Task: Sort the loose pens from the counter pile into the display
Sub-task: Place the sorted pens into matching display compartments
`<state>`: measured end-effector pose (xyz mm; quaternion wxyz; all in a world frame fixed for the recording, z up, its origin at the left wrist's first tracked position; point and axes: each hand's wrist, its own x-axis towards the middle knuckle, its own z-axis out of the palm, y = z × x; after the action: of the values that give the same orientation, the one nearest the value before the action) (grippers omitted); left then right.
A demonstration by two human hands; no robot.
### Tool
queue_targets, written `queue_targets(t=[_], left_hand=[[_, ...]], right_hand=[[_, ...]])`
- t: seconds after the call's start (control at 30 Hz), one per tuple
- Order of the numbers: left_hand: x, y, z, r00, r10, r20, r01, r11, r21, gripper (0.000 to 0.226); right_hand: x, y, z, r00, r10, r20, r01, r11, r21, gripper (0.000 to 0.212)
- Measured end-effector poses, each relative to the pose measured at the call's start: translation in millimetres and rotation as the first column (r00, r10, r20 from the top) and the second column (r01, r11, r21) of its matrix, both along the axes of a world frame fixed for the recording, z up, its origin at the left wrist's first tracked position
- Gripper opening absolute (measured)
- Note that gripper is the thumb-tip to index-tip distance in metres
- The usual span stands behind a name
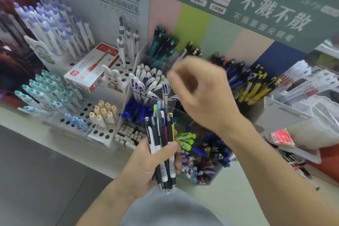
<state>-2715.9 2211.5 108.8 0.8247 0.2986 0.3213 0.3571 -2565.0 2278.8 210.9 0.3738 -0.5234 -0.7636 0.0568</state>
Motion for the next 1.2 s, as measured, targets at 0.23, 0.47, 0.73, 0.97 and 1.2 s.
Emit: queue_targets(t=[0.23, 0.47, 0.73, 0.97, 1.2], left_hand=[[26.4, -20.8, -3.7, 0.993, -0.109, -0.039, 0.11, 0.994, 0.011, 0.029], [56.2, -49.6, -8.9, 0.956, -0.244, -0.165, 0.226, 0.967, -0.118, 0.042], [67.8, -62.6, -13.0, 0.921, -0.258, -0.292, 0.233, 0.965, -0.119, 0.031], [74.8, -74.1, -20.7, 0.917, -0.264, -0.298, 0.253, 0.965, -0.074, 0.03], [82.5, -78.4, -18.8, 0.883, -0.242, -0.403, 0.216, 0.97, -0.108, 0.03]], right_hand=[[47.2, -126.0, -51.0, 0.857, -0.338, -0.39, -0.065, 0.679, -0.731, 0.016], [74.5, -172.0, -75.7, 0.843, -0.378, -0.383, -0.124, 0.555, -0.822, 0.048], [89.0, -195.6, -89.9, 0.672, -0.488, -0.557, -0.29, 0.519, -0.804, 0.01], [102.5, -205.0, -94.2, 0.637, -0.542, -0.548, -0.231, 0.544, -0.806, 0.027], [108.8, -206.4, -98.6, 0.722, -0.473, -0.504, -0.218, 0.536, -0.815, 0.019]])
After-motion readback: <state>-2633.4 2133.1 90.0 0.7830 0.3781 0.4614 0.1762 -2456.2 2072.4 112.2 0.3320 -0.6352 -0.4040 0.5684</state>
